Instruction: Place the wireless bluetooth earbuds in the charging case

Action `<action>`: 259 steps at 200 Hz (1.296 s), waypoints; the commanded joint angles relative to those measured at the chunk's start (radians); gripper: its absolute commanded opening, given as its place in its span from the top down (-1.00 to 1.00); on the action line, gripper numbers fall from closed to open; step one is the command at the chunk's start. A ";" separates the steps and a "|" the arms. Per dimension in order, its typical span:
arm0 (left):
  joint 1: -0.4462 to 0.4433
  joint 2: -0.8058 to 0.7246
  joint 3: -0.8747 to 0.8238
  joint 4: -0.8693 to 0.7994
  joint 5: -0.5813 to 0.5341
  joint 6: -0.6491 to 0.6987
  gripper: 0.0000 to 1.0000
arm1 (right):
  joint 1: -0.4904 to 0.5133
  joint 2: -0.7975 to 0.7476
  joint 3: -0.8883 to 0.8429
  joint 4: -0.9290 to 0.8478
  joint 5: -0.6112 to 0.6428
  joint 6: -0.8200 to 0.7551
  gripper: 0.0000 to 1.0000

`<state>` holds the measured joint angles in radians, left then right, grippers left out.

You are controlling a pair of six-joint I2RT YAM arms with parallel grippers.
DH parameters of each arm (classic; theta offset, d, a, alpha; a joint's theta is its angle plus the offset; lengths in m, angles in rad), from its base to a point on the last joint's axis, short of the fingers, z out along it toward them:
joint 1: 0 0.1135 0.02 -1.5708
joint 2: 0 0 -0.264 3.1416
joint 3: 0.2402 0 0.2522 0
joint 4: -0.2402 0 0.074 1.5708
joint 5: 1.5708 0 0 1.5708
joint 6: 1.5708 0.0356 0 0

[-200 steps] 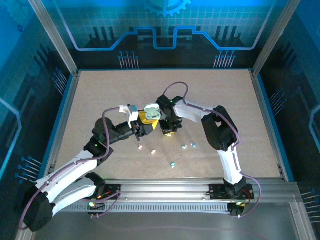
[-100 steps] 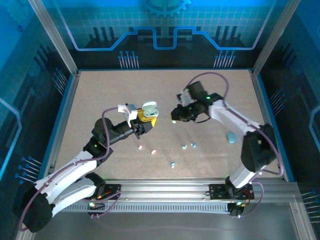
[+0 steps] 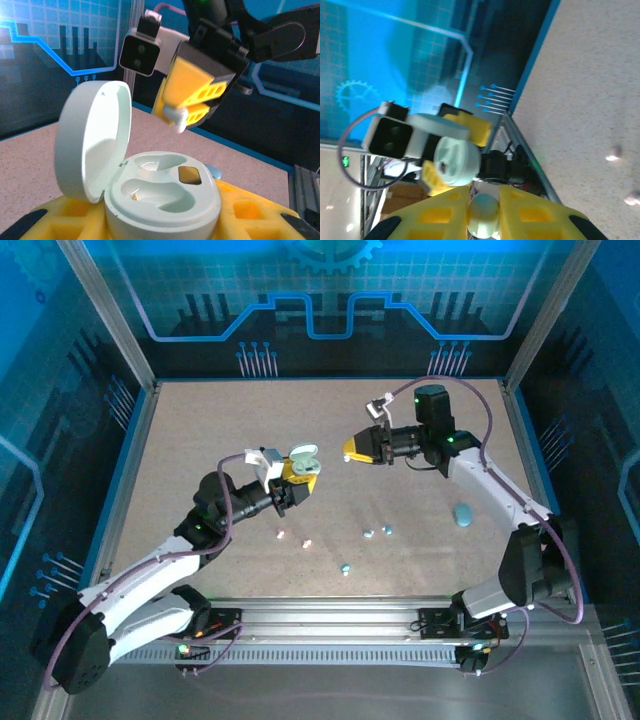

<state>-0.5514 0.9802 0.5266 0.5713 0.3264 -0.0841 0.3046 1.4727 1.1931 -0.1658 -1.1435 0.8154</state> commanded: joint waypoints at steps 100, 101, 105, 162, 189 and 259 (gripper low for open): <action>-0.055 0.067 0.006 0.147 -0.061 0.187 0.19 | 0.059 -0.073 0.038 0.057 0.010 0.158 0.56; -0.056 0.069 0.006 0.148 -0.062 0.188 0.19 | 0.061 -0.074 0.038 0.057 0.013 0.157 0.56; -0.060 0.073 0.004 0.153 -0.068 0.192 0.19 | 0.066 -0.076 0.040 0.057 0.021 0.157 0.56; -0.084 0.139 0.012 0.226 -0.127 0.193 0.20 | 0.146 -0.103 0.099 -0.110 0.177 0.007 0.55; -0.093 0.159 0.013 0.246 -0.138 0.187 0.20 | 0.170 -0.106 0.101 -0.113 0.237 0.004 0.56; -0.108 0.177 0.011 0.289 -0.156 0.174 0.20 | 0.244 -0.081 0.132 -0.175 0.362 -0.053 0.56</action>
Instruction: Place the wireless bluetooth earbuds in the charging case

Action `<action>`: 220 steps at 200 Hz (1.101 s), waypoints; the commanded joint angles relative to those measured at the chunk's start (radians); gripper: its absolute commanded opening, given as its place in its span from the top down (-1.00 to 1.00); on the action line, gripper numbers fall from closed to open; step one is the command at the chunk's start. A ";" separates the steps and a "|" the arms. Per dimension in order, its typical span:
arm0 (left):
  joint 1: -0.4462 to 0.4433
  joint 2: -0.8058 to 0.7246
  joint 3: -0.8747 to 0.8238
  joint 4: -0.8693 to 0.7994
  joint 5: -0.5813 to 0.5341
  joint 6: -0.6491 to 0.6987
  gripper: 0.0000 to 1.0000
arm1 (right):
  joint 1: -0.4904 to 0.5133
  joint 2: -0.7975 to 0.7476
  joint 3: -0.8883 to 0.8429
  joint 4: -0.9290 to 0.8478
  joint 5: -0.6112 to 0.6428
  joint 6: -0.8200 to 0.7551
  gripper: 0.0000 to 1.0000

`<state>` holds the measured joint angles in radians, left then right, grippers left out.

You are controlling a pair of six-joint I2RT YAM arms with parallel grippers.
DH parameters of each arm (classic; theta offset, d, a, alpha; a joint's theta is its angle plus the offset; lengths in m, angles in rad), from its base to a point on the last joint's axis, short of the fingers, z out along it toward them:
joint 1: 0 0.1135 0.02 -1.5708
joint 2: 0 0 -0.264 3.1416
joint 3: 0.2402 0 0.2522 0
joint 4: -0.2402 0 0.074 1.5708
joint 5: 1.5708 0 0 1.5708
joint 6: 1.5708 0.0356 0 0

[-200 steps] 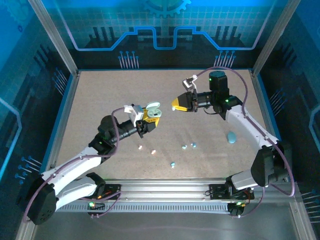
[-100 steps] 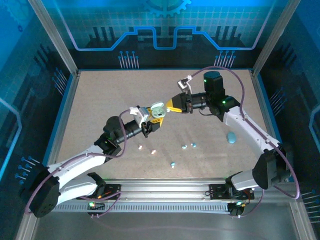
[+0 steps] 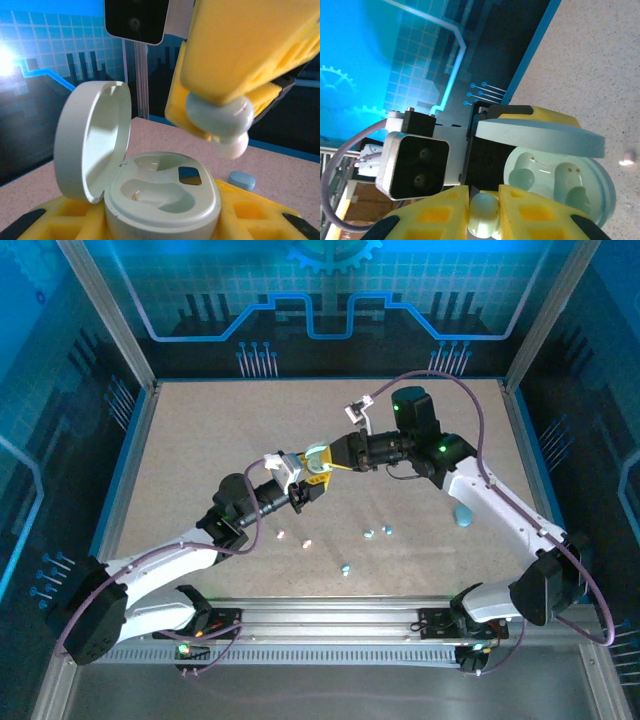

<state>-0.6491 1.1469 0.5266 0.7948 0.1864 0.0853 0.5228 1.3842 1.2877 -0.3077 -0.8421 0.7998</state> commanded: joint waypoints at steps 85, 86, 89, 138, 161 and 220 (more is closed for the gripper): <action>-0.020 0.034 0.021 0.095 0.003 -0.008 0.19 | 0.069 0.030 0.067 -0.073 0.182 -0.059 0.55; -0.020 0.034 0.021 0.096 0.003 -0.008 0.19 | 0.069 0.030 0.067 -0.074 0.182 -0.059 0.55; -0.021 0.035 0.021 0.096 0.002 -0.010 0.19 | 0.069 0.030 0.068 -0.077 0.187 -0.060 0.55; -0.020 0.033 0.015 0.115 -0.007 -0.022 0.19 | 0.092 0.048 0.093 -0.141 0.231 -0.105 0.53; -0.020 0.034 0.016 0.119 -0.007 -0.024 0.19 | 0.102 0.056 0.100 -0.157 0.255 -0.113 0.53; -0.021 0.034 0.016 0.130 -0.008 -0.032 0.19 | 0.118 0.064 0.117 -0.192 0.314 -0.135 0.48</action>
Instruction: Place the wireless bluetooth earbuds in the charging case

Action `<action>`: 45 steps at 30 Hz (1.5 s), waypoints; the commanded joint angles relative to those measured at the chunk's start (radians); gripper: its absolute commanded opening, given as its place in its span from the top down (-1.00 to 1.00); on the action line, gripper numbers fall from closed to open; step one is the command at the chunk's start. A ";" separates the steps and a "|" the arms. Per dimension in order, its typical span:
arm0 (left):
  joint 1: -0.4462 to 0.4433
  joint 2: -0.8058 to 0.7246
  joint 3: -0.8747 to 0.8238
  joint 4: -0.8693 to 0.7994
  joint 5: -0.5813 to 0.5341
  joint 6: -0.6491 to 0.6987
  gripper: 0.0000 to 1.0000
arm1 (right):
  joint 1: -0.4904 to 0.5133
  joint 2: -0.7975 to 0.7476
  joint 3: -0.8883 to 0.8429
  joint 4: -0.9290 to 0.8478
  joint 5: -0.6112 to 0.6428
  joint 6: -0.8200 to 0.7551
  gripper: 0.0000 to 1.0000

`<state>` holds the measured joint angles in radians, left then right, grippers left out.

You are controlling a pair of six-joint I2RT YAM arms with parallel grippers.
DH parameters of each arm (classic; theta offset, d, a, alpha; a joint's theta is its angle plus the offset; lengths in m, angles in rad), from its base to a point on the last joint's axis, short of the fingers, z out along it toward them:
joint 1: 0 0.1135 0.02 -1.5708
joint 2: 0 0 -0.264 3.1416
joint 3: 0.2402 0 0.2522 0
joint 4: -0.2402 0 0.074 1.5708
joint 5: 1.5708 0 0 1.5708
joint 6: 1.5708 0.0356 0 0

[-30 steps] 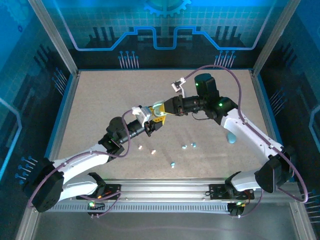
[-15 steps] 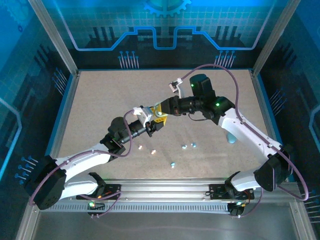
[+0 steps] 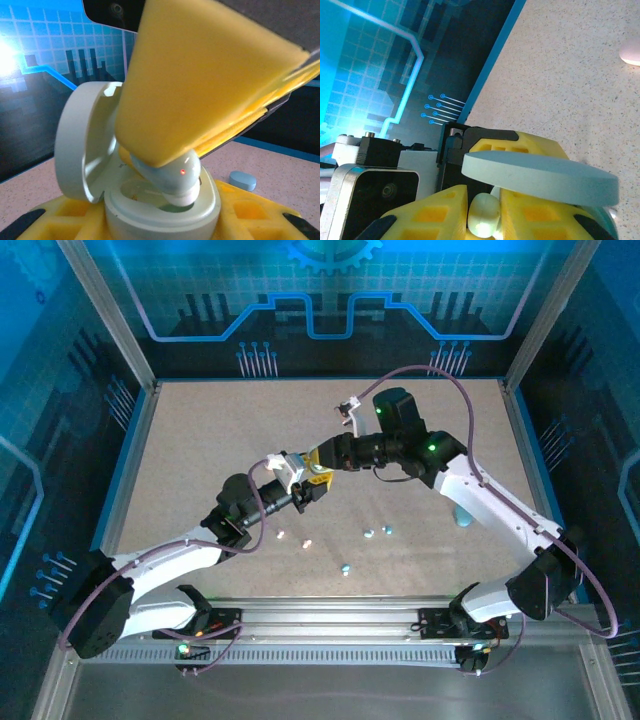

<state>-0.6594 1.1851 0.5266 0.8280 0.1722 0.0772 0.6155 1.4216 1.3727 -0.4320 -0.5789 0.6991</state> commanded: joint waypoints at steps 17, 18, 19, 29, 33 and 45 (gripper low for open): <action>-0.011 -0.017 0.006 0.099 -0.022 -0.024 0.19 | 0.044 -0.001 0.106 -0.223 0.182 -0.087 0.35; -0.010 -0.020 0.003 0.098 -0.026 -0.022 0.19 | 0.044 -0.009 0.106 -0.227 0.185 -0.090 0.34; -0.011 -0.021 0.001 0.094 -0.028 -0.021 0.19 | 0.045 -0.016 0.108 -0.229 0.186 -0.092 0.32; -0.011 -0.041 -0.007 0.067 -0.030 -0.007 0.19 | 0.031 -0.145 0.101 -0.193 0.145 -0.140 0.15; -0.010 -0.060 -0.014 0.054 -0.039 -0.006 0.19 | -0.019 -0.288 0.017 -0.190 0.313 -0.150 0.18; -0.011 -0.158 -0.023 -0.015 -0.047 -0.015 0.20 | -0.406 -0.256 -0.470 -0.275 0.275 0.008 0.14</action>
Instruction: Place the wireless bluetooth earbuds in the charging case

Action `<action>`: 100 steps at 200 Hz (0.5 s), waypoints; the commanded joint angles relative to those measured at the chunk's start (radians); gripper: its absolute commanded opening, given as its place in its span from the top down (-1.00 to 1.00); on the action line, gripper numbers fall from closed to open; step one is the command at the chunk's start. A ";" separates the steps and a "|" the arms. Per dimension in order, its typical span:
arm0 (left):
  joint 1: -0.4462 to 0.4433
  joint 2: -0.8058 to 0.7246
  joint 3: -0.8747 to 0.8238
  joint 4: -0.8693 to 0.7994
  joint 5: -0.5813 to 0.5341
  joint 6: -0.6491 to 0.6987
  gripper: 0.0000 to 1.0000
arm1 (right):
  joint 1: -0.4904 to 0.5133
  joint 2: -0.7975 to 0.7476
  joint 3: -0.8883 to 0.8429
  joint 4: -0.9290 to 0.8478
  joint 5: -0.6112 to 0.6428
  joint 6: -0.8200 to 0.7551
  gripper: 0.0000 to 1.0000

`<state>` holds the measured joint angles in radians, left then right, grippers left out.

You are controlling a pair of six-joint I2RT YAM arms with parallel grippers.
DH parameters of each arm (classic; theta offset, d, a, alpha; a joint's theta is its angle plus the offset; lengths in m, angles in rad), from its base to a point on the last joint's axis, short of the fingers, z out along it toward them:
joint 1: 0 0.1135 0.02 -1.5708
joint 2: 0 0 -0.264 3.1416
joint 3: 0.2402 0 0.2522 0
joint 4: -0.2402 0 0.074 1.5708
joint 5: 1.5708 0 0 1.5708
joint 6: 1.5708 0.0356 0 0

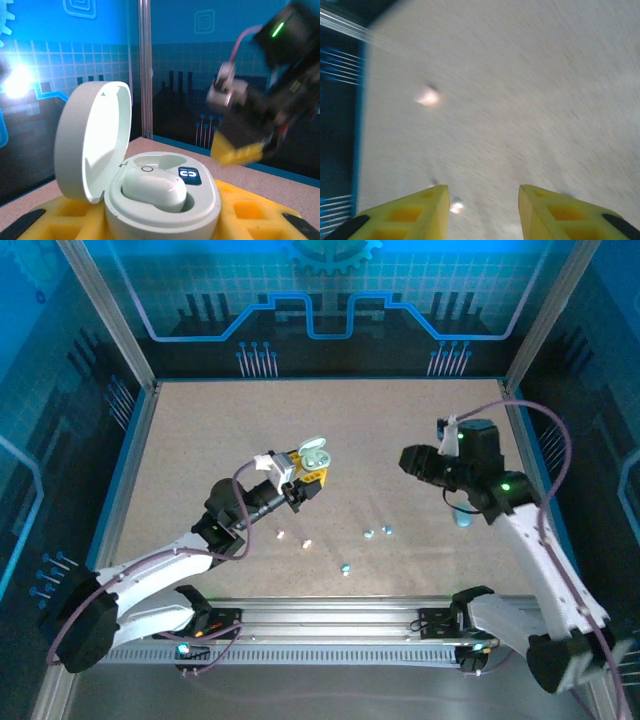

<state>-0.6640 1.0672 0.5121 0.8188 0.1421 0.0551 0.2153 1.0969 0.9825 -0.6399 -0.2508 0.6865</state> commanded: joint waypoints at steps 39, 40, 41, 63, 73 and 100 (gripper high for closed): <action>-0.006 -0.067 -0.009 -0.034 -0.016 0.007 0.19 | 0.101 0.216 -0.167 -0.016 -0.085 0.002 0.10; -0.006 -0.067 -0.009 -0.034 -0.016 0.007 0.19 | 0.106 0.224 -0.166 -0.015 -0.085 -0.002 0.10; -0.006 -0.067 -0.009 -0.034 -0.016 0.007 0.19 | 0.110 0.228 -0.165 -0.013 -0.086 -0.004 0.09; -0.006 -0.070 -0.009 -0.033 -0.014 0.003 0.19 | 0.180 0.309 -0.126 0.002 -0.092 -0.078 0.06; -0.005 -0.073 -0.009 -0.033 -0.013 0.002 0.19 | 0.212 0.347 -0.109 0.000 -0.080 -0.123 0.05; -0.006 -0.081 -0.009 -0.039 -0.010 0.002 0.19 | 0.259 0.476 0.019 -0.029 -0.049 -0.239 0.03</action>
<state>-0.6640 1.0168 0.5121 0.7719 0.1421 0.0547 0.4316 1.4742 0.8974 -0.6556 -0.3180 0.5846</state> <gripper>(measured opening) 0.407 0.480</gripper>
